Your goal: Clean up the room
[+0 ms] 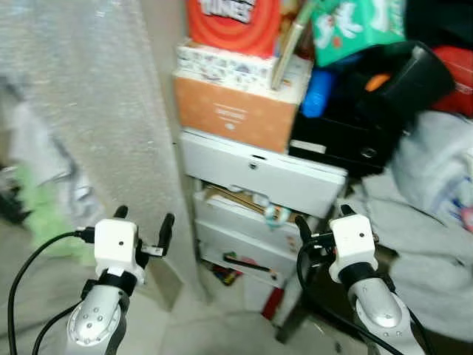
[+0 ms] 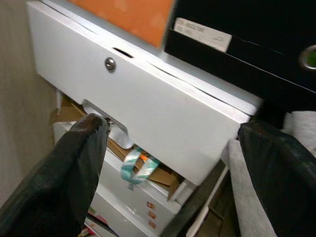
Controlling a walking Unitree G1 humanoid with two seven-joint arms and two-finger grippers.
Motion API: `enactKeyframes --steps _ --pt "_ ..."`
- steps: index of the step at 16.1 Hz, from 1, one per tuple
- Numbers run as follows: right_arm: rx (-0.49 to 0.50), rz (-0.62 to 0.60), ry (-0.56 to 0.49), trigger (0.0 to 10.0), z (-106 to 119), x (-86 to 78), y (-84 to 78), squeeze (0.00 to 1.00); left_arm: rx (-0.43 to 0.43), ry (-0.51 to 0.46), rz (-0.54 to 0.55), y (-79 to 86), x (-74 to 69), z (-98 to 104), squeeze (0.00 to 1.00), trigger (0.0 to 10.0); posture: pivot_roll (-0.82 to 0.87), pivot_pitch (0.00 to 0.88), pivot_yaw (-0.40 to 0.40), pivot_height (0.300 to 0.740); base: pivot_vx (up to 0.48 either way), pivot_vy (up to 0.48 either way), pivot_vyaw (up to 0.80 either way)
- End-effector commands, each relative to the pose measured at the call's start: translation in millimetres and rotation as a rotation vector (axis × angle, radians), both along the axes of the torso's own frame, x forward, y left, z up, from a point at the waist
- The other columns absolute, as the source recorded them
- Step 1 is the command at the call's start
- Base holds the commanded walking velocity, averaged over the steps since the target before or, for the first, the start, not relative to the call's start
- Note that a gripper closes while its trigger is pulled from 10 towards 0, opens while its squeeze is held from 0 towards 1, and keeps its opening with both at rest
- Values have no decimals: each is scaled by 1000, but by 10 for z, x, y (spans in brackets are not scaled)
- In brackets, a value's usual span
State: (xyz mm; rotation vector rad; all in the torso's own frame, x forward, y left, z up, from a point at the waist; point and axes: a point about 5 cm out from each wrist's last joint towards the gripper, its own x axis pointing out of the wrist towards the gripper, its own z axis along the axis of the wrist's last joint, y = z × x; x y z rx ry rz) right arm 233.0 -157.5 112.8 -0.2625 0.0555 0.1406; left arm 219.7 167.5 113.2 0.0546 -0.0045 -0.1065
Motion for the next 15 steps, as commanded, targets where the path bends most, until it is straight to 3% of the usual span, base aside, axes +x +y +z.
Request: enactKeyframes --steps 1,14,15 --pt "-16 -8 6 10000 -12 -1 -45 0 -2 -1 -5 -36 -3 5 0 10000 -84 55 -46 740 0 0 800" --pt "-1 -10 -4 10000 -18 59 -28 0 -5 1 -8 -74 6 2 0 10000 -79 56 -35 740 0 0 800" --pt "18 -25 -10 10000 -26 84 -25 0 -3 2 -14 -78 21 2 0 10000 -74 50 -22 740 0 0 0"
